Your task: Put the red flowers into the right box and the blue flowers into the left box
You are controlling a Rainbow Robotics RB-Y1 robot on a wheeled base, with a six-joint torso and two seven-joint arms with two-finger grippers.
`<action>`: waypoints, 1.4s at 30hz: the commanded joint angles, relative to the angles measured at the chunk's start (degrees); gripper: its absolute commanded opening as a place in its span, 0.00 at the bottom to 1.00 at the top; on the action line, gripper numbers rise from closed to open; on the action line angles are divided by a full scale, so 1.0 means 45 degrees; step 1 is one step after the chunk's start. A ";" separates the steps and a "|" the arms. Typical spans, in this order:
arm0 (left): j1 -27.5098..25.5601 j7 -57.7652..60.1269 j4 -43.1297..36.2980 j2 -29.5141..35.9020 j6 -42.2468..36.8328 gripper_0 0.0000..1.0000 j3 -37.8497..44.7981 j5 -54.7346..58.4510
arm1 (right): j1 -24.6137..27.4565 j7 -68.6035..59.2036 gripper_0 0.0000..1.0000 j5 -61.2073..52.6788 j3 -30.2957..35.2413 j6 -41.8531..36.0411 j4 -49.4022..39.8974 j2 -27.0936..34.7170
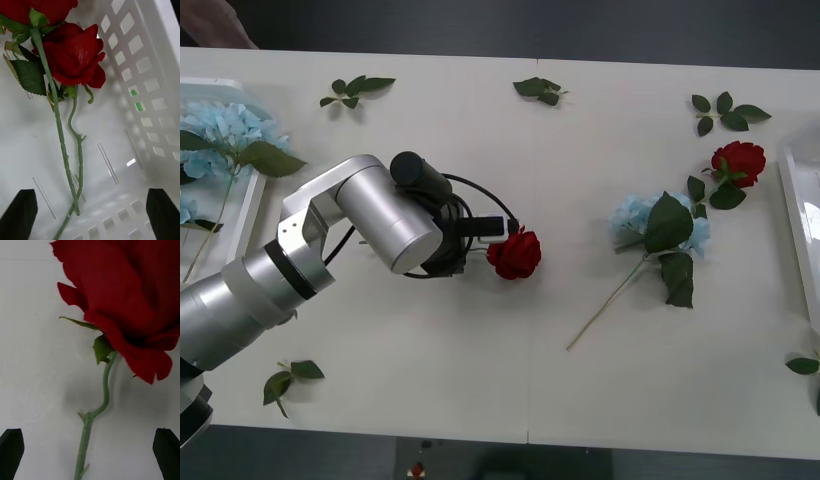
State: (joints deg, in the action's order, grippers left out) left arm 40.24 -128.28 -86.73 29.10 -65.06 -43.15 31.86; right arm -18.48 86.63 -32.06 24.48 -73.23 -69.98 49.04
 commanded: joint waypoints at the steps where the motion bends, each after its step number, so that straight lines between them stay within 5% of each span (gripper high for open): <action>1: 0.0667 0.0459 -0.0101 -0.0372 0.0064 1.00 -0.0100 0.0048 | -0.0835 -0.0481 0.93 -0.0199 0.0185 -0.1325 -0.1109 0.0177; 8: 0.0667 0.0635 0.0036 -0.0684 0.0279 1.00 -0.0158 0.0048 | -0.2085 -0.1711 1.00 -0.1136 0.0420 -0.3746 -0.1305 0.0177; 15: 0.0667 0.0674 0.0817 -0.0899 0.1314 1.00 -0.0314 0.0009 | -0.2788 -0.4074 1.00 -0.1976 -0.0498 -0.4371 -0.1305 0.0177; 27: 0.0667 0.0732 0.1090 -0.1075 0.1529 1.00 -0.0607 -0.0128 | -0.3706 -0.8020 1.00 -0.2386 -0.2666 -0.4020 -0.1383 -0.0566; 42: 0.0647 0.0928 0.1208 -0.1075 0.1529 1.00 -0.0822 -0.0030 | -0.3940 -1.0578 1.00 -0.1566 -0.5987 -0.1520 -0.1383 -0.1620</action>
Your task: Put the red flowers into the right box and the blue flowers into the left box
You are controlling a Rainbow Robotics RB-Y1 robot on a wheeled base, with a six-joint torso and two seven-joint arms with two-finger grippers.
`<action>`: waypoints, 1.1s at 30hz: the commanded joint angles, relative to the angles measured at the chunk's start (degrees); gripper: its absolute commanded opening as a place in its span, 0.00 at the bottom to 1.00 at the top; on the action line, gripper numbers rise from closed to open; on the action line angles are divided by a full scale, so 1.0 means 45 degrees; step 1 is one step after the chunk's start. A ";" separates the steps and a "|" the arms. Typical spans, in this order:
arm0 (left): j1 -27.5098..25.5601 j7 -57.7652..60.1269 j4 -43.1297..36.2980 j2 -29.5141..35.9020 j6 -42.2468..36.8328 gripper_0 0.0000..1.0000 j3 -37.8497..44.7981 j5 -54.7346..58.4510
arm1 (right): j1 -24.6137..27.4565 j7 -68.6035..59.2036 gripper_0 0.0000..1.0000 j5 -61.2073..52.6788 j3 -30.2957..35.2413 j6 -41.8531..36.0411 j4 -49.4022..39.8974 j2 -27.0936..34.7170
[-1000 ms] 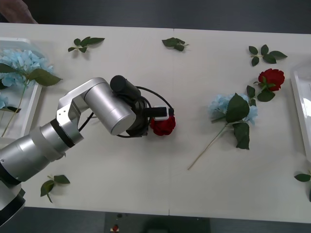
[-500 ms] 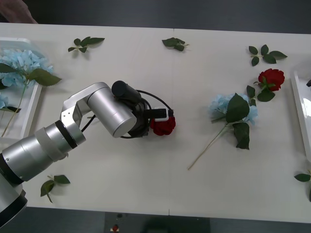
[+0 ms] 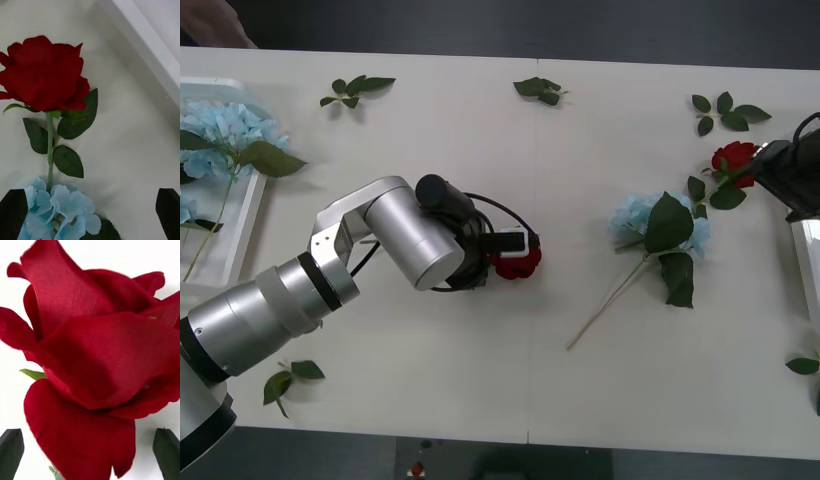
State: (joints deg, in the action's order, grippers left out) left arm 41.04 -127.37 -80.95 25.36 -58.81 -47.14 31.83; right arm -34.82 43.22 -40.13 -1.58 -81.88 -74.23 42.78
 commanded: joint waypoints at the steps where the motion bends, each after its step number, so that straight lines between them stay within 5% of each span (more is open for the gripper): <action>1: 0.0469 0.0745 -0.0078 -0.0264 0.0119 1.00 0.0066 -0.0002 | -0.0309 -0.1010 1.00 0.0266 -0.0274 0.0462 -0.0438 -0.0268; 5: 0.0469 0.0745 0.0000 -0.0264 0.0138 0.97 0.0046 0.0056 | -0.0368 -0.1557 1.00 0.0656 -0.0938 0.1048 -0.0399 -0.0581; 8: 0.0488 0.0784 0.0097 -0.0264 0.0138 0.67 -0.0012 0.0076 | -0.0621 -0.1616 1.00 0.0910 -0.1270 0.1341 -0.0047 -0.0796; 12: 0.0488 0.0804 0.0176 -0.0264 0.0177 0.48 -0.0032 0.0096 | -0.1071 -0.1499 1.00 0.1223 -0.1583 0.1907 0.1008 -0.1128; 22: 0.0488 0.0804 0.0254 -0.0264 0.0177 0.27 -0.0012 0.0115 | -0.1813 -0.1616 1.00 0.2492 -0.2423 0.2747 0.2570 -0.1714; 30: 0.0469 0.0882 0.0312 -0.0245 0.0177 0.00 -0.0012 0.0115 | -0.1969 -0.1499 1.00 0.2883 -0.2423 0.3274 0.3429 -0.2065; 33: 0.0469 0.0960 0.0293 -0.0245 0.0197 0.00 -0.0032 0.0115 | -0.1969 -0.1460 1.00 0.3000 -0.2442 0.3333 0.3508 -0.2143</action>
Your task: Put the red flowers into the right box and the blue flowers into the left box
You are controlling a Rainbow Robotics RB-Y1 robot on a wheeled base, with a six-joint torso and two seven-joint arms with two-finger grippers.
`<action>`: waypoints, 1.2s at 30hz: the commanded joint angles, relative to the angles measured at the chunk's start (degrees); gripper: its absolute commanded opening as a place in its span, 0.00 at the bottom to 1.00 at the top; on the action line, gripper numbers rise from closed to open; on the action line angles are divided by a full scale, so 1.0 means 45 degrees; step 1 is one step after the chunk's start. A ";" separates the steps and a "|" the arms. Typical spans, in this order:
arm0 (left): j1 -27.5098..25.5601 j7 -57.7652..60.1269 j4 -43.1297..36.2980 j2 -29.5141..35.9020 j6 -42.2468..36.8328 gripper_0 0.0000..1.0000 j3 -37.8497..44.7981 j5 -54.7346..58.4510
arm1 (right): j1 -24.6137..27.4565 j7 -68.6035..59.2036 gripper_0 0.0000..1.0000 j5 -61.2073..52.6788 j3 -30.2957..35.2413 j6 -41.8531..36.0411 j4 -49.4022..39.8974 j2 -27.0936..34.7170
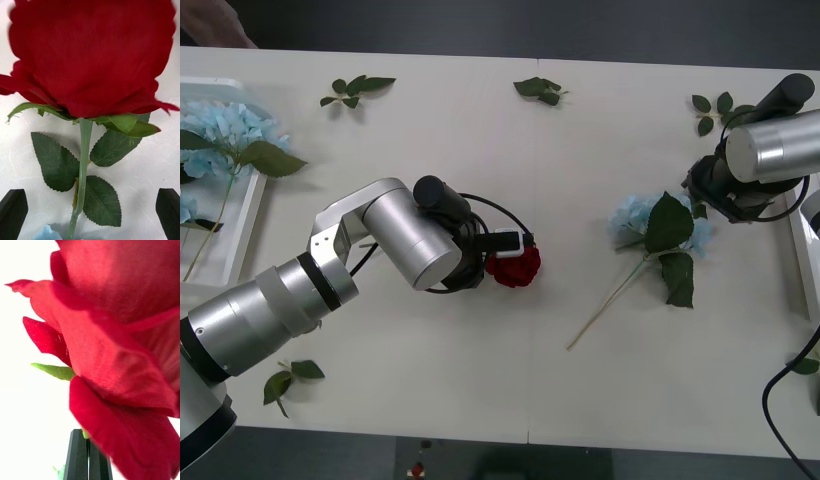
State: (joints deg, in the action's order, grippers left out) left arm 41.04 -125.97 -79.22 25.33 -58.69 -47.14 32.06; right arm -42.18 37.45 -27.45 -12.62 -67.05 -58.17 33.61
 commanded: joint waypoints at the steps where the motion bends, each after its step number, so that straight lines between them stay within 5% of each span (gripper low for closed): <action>1: 0.0469 0.0670 -0.0072 -0.0238 0.0171 0.00 -0.0012 0.0063 | -0.0353 -0.0177 1.00 0.0240 0.0012 0.0037 -0.0062 -0.0125; 9: 0.0488 0.1002 -0.0130 -0.0258 0.0249 0.00 -0.0012 0.0004 | -0.0334 -0.0177 0.97 0.0689 0.0012 0.0096 0.0094 -0.0320; 11: 0.0469 0.1197 -0.0345 -0.0238 0.0249 0.00 0.0085 0.0004 | -0.0334 -0.0177 0.80 0.0767 -0.0027 0.0096 0.0153 -0.0340; 13: 0.0469 0.1901 -0.0931 -0.0160 -0.0005 0.00 0.0242 0.0004 | -0.0334 -0.0196 0.50 0.0884 -0.0027 0.0155 0.0211 -0.0359; 24: 0.0488 0.4928 -0.3568 0.0172 -0.0747 0.00 0.1179 0.1137 | -0.0334 -0.0157 0.00 0.1040 -0.0164 0.0487 0.0563 -0.0418; 36: 0.0469 1.0612 -0.5443 0.0016 0.0932 0.00 0.1902 0.2055 | -0.0451 0.0018 0.00 0.1118 -0.0144 0.0272 0.0231 -0.0066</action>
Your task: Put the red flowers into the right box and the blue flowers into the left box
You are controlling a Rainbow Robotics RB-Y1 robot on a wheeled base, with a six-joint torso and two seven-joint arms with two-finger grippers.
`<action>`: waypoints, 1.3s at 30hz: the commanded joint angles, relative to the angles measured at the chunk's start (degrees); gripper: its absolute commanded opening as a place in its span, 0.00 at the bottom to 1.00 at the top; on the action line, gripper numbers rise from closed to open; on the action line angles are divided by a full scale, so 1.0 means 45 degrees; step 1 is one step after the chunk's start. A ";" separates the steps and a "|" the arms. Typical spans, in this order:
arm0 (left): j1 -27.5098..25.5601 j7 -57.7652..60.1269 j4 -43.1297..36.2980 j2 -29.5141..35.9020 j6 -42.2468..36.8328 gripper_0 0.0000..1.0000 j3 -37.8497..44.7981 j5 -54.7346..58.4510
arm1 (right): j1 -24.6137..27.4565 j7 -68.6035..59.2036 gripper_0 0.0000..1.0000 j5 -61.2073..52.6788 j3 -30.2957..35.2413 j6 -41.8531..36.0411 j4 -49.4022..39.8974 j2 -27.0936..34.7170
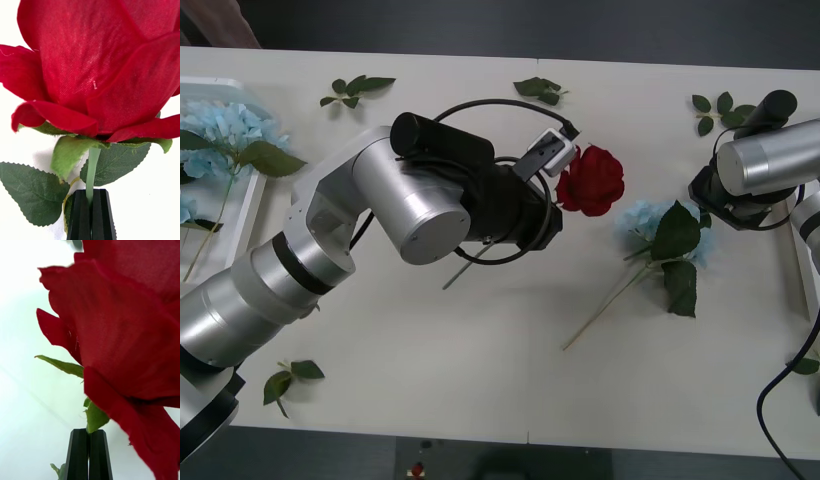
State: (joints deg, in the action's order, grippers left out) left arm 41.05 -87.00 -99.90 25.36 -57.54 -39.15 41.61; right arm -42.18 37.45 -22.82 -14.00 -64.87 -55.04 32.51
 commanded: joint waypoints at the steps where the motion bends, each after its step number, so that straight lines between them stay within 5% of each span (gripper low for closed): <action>1: 0.0468 0.2575 -0.1004 -0.0030 0.0813 0.00 0.0185 -0.0145 | -0.0451 0.0116 0.00 0.0168 0.0161 -0.0410 -0.0758 0.0296; 9: 0.0526 0.6637 -0.1824 -0.0480 0.1887 0.00 0.0381 -0.1298 | -0.0451 0.2264 0.00 0.0363 0.1040 -0.2578 -0.2672 0.1018; 22: 0.1796 1.3434 -0.2664 -0.1085 0.2122 0.00 0.0420 -0.4013 | -0.0431 0.6209 0.00 0.0500 0.5337 -0.6152 -0.4645 0.1174; 39: 0.2733 1.6872 -0.3211 -0.1183 0.2122 0.00 0.0947 -0.5849 | -0.0451 1.0428 0.00 0.1418 0.8228 -0.8320 -0.5856 0.1780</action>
State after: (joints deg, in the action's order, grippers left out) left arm 51.49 -10.77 -111.99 21.06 -48.58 -36.91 15.82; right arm -42.19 79.34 -17.23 21.67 -102.05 -79.07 37.79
